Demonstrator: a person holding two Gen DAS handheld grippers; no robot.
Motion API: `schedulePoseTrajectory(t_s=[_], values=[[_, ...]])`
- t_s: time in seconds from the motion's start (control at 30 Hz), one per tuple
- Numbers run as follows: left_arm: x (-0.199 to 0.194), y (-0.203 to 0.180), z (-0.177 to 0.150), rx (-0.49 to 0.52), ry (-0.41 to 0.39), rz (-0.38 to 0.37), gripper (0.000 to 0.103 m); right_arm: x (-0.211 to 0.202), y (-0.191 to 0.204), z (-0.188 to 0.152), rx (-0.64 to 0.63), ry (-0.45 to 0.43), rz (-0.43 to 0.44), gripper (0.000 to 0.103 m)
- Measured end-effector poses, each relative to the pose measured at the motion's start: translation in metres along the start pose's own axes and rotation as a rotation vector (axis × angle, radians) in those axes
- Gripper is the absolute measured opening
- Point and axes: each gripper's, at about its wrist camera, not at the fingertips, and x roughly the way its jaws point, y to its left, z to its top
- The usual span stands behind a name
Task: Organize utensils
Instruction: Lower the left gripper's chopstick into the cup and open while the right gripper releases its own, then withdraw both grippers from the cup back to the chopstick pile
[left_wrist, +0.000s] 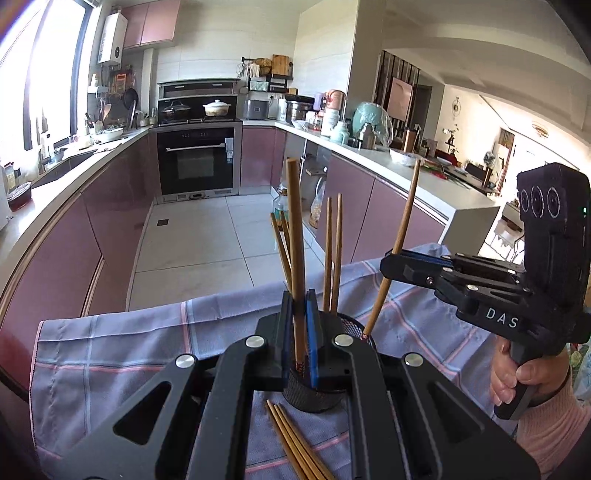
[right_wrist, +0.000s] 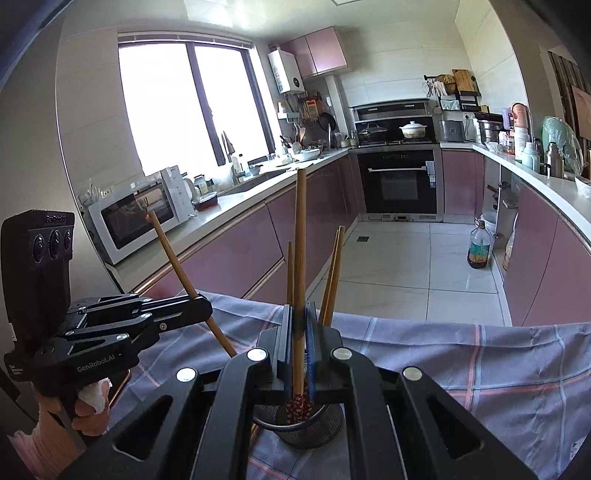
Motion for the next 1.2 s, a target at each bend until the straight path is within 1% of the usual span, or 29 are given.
schedulePoseTrajectory(t_s=[0.2, 0.3, 0.4, 0.43, 0.47, 0.5, 0.6, 0.67, 0.77, 0.83, 0.9, 1.0, 1.2], values=[[0.027, -0.003, -0.003, 0.018, 0.086, -0.014, 0.008, 0.017, -0.002, -0.004, 0.0, 0.09, -0.012, 0.005], [0.036, 0.0, -0.001, 0.001, 0.102, -0.017, 0.008, 0.024, -0.004, -0.005, 0.008, 0.115, -0.024, 0.008], [0.042, 0.003, 0.0, -0.015, 0.104, -0.015, 0.008, 0.028, -0.007, -0.006, 0.028, 0.119, -0.036, 0.01], [0.044, 0.004, 0.0, -0.023, 0.103, -0.012, 0.008, 0.028, -0.008, -0.005, 0.034, 0.117, -0.039, 0.012], [0.044, 0.008, -0.002, -0.028, 0.102, -0.011, 0.011, 0.028, -0.009, -0.005, 0.04, 0.111, -0.044, 0.016], [0.046, 0.009, -0.002, -0.035, 0.1, -0.011, 0.013, 0.027, -0.01, -0.005, 0.043, 0.106, -0.047, 0.017], [0.043, 0.018, -0.005, -0.049, 0.097, -0.01, 0.014, 0.025, -0.009, -0.003, 0.044, 0.09, -0.045, 0.018], [0.045, 0.02, -0.008, -0.061, 0.095, -0.004, 0.018, 0.023, -0.008, -0.002, 0.042, 0.081, -0.044, 0.019], [0.041, 0.025, -0.013, -0.073, 0.089, 0.004, 0.018, 0.018, -0.007, -0.003, 0.035, 0.067, -0.041, 0.024], [0.04, 0.028, -0.017, -0.083, 0.083, 0.008, 0.018, 0.015, -0.007, -0.004, 0.029, 0.059, -0.042, 0.025], [0.034, 0.033, -0.022, -0.092, 0.071, 0.017, 0.019, 0.012, -0.005, -0.006, 0.026, 0.056, -0.036, 0.026], [0.022, 0.036, -0.031, -0.104, 0.045, 0.032, 0.025, 0.006, -0.002, -0.011, 0.017, 0.047, -0.03, 0.026], [-0.008, 0.04, -0.049, -0.106, -0.01, 0.07, 0.036, -0.011, 0.009, -0.02, -0.004, 0.023, 0.008, 0.03]])
